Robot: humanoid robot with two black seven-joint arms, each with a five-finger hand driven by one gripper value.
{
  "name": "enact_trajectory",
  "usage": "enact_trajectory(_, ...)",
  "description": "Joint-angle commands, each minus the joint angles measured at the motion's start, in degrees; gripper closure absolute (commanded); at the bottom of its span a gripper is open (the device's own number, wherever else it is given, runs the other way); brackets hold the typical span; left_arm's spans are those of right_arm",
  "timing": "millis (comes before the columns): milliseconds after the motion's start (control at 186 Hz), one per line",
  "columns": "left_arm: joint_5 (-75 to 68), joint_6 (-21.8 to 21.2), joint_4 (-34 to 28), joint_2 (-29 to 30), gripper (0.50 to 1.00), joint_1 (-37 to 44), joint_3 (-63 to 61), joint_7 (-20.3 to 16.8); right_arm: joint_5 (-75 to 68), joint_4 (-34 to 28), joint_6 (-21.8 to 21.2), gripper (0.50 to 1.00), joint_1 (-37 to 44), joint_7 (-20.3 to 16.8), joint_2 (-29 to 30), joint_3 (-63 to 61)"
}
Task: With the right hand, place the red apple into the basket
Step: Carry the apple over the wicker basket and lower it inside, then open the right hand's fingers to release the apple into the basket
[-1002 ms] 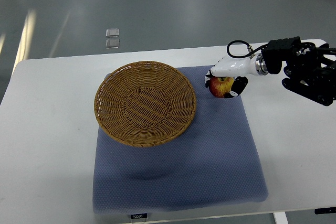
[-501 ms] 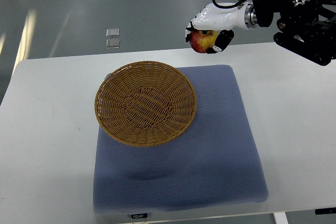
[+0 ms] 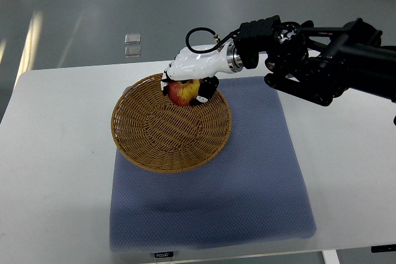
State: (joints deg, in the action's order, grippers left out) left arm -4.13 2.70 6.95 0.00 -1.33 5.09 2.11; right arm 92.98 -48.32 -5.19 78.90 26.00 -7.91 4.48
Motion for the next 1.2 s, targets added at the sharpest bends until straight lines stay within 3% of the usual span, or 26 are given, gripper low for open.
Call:
enact_trajectory(0, 0.0, 0.0, 0.0, 0.0, 0.5, -0.1, 0.0, 0.0, 0.0, 0.2, 0.1, 0.863, -1.6, -0.2, 1.7, 0.0)
enact_trajectory(318, 0.0, 0.0, 0.0, 0.0, 0.5, 0.0, 0.0, 0.0, 0.3, 1.7, 0.1, 0.848, -5.6, -0.3, 4.2, 0.0)
enact_trajectory(673, 0.0, 0.0, 0.0, 0.0, 0.5, 0.0, 0.0, 0.0, 0.1, 1.7, 3.0, 0.644, -5.9, -0.3, 4.2, -0.1)
enact_trajectory(1196, 0.0, -0.1, 0.0, 0.0, 0.5, 0.0, 0.0, 0.0, -0.2, 1.7, 2.8, 0.587, -5.5, -0.2, 2.8, -4.1)
